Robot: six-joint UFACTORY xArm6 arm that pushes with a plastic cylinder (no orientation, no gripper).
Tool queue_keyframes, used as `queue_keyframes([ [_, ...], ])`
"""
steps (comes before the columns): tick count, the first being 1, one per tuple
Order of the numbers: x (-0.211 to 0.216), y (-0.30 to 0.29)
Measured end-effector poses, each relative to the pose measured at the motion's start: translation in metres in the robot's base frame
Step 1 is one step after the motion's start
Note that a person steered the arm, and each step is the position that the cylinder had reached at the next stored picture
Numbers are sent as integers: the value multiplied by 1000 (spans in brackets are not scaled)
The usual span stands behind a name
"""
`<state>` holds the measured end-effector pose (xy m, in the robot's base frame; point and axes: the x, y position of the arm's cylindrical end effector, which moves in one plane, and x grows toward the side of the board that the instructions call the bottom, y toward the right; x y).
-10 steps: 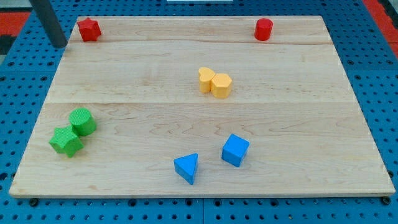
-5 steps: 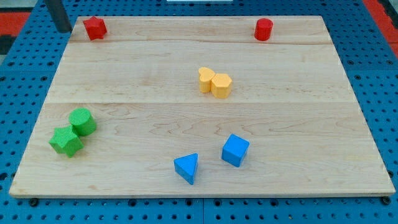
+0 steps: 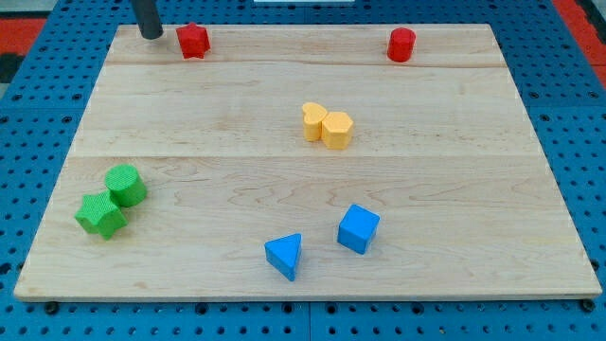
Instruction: Push red star towards red circle
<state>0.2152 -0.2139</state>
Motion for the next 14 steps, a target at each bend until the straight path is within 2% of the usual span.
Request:
queue_keyframes([
  [1,33,34],
  [2,33,97],
  [3,32,36],
  [4,3,25],
  [6,15,99],
  [7,-2,66],
  [8,-21,66],
  [10,2,174],
  [11,16,190],
  [12,15,134],
  [13,40,130],
  [14,47,150],
])
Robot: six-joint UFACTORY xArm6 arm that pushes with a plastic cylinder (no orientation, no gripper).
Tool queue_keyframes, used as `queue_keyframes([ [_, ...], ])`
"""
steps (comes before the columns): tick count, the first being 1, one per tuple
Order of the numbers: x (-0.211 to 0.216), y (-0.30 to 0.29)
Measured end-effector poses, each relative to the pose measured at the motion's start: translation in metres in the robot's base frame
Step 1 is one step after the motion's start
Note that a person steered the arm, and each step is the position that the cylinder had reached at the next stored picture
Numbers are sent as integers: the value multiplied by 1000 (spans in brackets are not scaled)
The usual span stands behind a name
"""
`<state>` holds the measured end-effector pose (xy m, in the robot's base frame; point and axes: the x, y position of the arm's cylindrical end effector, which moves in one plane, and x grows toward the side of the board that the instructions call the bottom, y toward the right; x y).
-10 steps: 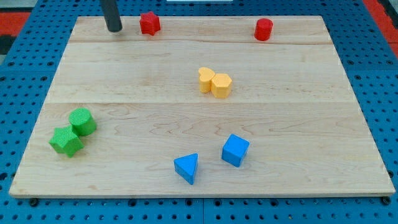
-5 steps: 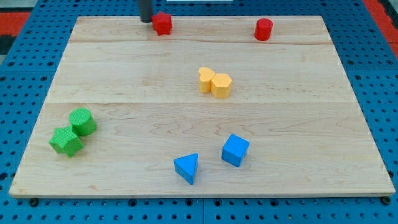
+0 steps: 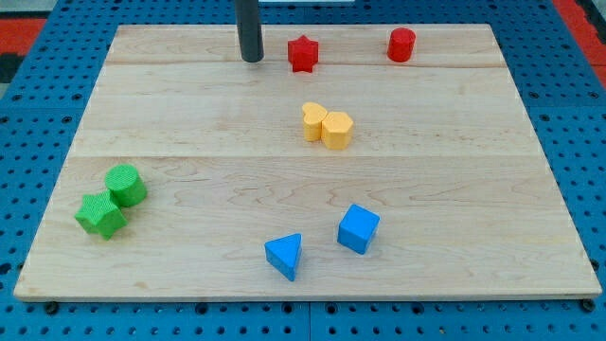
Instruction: Push red star towards red circle
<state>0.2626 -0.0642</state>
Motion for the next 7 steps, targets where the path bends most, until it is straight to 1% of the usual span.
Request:
queue_keyframes([
  [1,0,53],
  [2,0,82],
  [3,-1,90],
  [4,-5,110],
  [5,-3,111],
  [6,17,104],
  [7,60,129],
])
